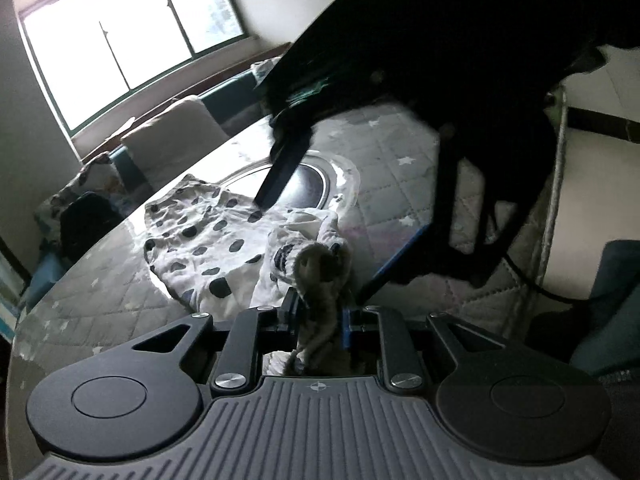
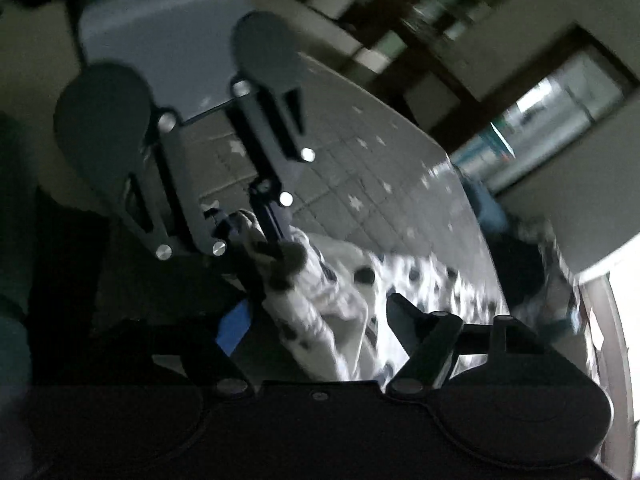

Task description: Fold clothes

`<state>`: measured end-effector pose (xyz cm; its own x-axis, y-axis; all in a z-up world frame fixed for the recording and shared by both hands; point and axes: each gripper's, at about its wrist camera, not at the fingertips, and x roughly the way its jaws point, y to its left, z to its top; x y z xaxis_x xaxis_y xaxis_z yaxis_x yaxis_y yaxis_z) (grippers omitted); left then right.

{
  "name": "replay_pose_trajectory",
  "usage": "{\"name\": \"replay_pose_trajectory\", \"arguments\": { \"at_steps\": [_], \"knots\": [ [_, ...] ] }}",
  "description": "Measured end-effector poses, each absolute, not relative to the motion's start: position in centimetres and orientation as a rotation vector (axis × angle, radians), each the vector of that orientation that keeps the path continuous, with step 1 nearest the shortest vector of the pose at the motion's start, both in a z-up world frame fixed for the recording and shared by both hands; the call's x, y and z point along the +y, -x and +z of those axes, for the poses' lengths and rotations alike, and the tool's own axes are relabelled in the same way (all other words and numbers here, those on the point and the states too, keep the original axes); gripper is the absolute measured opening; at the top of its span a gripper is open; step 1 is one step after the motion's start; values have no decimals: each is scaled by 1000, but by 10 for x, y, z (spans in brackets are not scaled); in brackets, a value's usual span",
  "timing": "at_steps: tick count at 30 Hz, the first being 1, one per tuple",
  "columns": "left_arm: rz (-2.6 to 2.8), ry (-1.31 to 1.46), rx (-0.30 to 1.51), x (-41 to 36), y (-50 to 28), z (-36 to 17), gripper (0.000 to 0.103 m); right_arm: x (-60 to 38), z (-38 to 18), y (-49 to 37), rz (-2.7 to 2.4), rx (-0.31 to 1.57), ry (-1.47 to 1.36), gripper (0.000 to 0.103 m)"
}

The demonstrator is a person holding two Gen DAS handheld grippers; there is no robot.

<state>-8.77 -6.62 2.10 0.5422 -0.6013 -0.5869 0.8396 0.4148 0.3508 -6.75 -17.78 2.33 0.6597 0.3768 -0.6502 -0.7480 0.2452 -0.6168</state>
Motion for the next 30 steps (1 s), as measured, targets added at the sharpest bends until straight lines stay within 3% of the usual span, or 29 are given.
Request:
{"name": "replay_pose_trajectory", "arguments": {
  "at_steps": [5,8,12,16,18,24,30],
  "knots": [
    [-969,-656,421,-62,77,21,20,-175,10,60,863,347,1204,74],
    [-977,-638,437,-58,72,21,25,-174,6,55,891,391,1227,41],
    [-996,-604,439,-47,71,24,41,-179,7,54,886,453,1159,24],
    [-979,-585,397,-27,76,28,61,-192,16,50,864,569,924,20],
    [-977,-585,382,-22,80,28,64,-203,24,42,836,622,756,20],
    [-1006,-599,349,-22,75,23,68,-224,43,22,775,673,487,20],
    [-1043,-603,348,-24,75,18,71,-221,47,30,751,680,425,20]
  ]
}}
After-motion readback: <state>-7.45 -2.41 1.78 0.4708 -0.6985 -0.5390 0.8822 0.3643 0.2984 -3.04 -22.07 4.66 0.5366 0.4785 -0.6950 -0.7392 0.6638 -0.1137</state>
